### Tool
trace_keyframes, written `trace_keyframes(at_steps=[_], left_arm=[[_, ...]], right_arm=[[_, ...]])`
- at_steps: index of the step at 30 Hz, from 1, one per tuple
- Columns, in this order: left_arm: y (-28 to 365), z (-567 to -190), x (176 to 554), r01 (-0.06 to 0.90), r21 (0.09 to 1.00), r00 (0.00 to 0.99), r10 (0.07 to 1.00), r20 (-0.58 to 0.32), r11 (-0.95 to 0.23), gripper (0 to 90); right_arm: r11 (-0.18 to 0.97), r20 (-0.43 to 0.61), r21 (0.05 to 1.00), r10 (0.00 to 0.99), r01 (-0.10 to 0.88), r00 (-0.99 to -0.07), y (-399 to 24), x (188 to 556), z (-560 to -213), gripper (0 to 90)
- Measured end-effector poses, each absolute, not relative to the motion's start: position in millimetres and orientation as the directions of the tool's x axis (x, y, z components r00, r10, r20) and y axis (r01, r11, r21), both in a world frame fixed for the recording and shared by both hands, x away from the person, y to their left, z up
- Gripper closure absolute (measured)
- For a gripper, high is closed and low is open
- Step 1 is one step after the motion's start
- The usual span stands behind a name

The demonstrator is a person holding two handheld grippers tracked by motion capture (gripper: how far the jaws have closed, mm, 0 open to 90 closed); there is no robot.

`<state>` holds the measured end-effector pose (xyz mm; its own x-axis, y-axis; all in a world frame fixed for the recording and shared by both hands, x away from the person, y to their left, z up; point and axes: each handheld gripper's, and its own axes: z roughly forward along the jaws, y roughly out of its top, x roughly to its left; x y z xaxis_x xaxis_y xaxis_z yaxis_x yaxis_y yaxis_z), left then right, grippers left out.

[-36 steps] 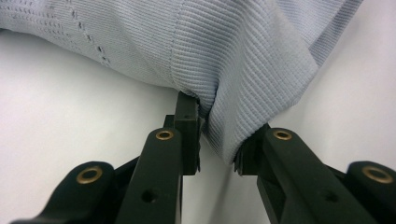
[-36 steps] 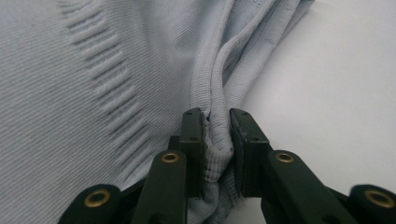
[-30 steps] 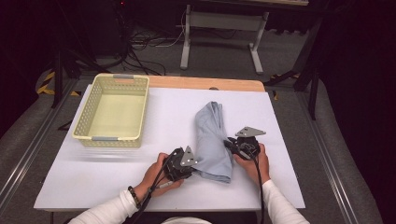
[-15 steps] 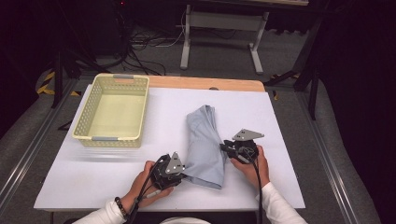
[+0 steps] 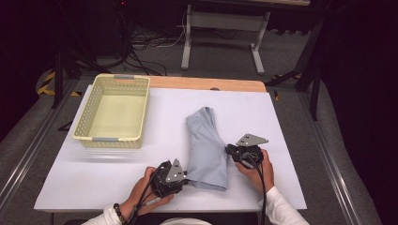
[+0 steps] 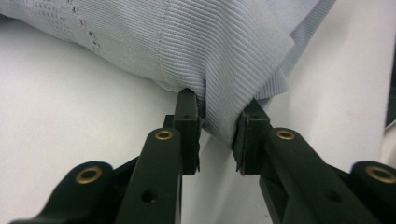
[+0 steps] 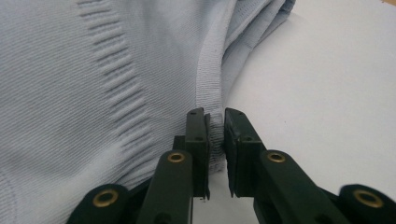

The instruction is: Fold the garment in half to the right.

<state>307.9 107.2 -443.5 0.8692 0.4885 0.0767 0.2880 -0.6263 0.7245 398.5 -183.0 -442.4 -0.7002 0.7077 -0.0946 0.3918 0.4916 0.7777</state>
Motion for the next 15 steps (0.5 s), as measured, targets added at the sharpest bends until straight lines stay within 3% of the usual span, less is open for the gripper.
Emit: trace_keyframes(at_steps=[5,9,15], left_arm=[[114,-428,301,0.258,0.775,0.884,0.465,0.052,-0.577,70.2],[114,-416,299,0.197,0.795,0.888,0.448,0.103,-0.573,70.5],[113,-406,301,0.166,0.822,0.902,0.420,0.096,-0.544,71.7]], right_arm=[[0.468,-0.090,0.793,0.723,0.390,-0.685,-186,401,-441,82.1],[0.475,-0.098,0.791,0.720,0.385,-0.687,-185,400,-440,81.8],[0.491,-0.104,0.782,0.710,0.384,-0.696,-183,396,-438,82.1]])
